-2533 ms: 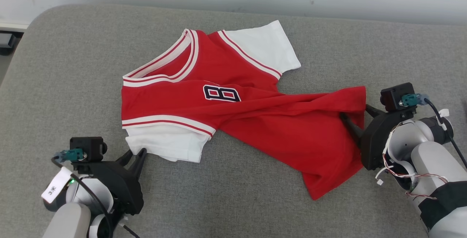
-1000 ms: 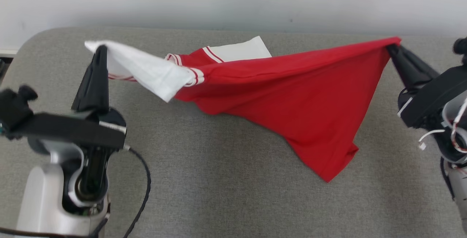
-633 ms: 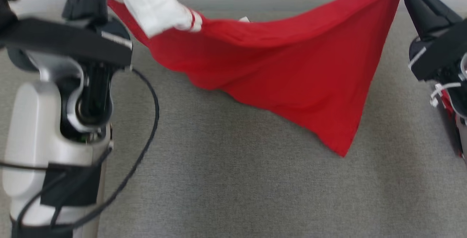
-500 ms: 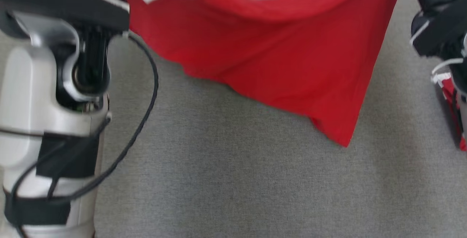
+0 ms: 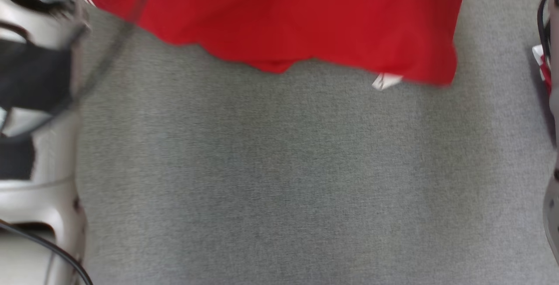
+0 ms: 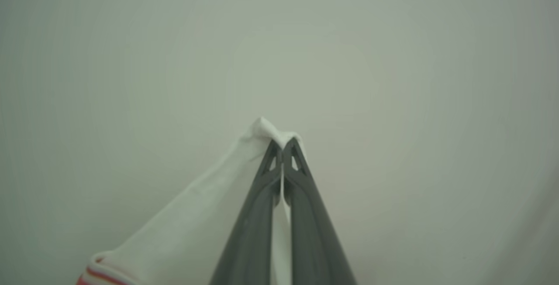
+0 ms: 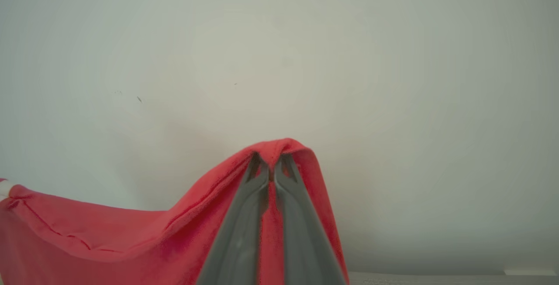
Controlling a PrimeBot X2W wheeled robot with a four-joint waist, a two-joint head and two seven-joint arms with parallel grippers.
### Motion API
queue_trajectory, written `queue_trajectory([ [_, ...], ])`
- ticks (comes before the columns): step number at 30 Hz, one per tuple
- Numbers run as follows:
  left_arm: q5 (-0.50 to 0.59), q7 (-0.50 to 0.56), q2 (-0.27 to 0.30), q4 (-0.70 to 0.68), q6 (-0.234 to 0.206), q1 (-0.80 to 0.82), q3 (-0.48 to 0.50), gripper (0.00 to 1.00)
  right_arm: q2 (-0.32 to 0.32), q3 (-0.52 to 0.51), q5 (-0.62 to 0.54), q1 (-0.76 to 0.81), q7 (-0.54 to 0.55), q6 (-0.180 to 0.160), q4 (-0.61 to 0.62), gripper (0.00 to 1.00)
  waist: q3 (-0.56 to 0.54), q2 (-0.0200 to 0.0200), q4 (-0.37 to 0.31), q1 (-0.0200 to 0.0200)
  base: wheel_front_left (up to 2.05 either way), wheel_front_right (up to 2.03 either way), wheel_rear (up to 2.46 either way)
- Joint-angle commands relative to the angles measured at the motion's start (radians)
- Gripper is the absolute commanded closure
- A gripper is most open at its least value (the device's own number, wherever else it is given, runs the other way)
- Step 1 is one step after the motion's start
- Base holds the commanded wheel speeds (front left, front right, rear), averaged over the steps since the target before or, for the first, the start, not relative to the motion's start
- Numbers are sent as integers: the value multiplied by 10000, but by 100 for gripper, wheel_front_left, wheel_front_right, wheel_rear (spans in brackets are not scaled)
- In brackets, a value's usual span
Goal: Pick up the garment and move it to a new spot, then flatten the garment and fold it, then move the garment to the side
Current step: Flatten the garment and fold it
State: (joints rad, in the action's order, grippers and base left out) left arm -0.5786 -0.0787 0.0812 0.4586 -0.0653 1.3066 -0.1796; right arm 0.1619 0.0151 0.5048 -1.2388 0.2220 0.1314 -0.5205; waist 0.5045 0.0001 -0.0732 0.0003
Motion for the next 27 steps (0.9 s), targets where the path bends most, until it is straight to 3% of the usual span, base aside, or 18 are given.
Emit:
queue_trajectory([
  [1,-42,-99,49,63,67,164,20,100,-71,-69,-125,-199,-115,-17,-85,100,366,-1,-326,-3,0,0,0],
  [7,-83,-1418,29,390,198,1393,511,100,-645,-1273,-613,-1679,-1897,-17,-1071,100,453,-1,-415,-3,0,0,0],
  [13,88,-1853,-163,-59,630,2177,548,100,-950,-2182,-1111,-2654,-3944,-17,-1705,100,359,-1,-457,-3,0,0,0],
  [21,434,-1860,-269,-1551,1143,1710,1014,100,-878,-2092,-1023,-2604,-4653,-17,-1997,100,429,-1,-619,-3,0,0,0],
  [27,602,-1859,-282,-1877,1008,1427,1040,100,-741,-3076,-1917,-2681,-4863,-19,-1218,100,474,-1,-499,-3,0,0,0],
])
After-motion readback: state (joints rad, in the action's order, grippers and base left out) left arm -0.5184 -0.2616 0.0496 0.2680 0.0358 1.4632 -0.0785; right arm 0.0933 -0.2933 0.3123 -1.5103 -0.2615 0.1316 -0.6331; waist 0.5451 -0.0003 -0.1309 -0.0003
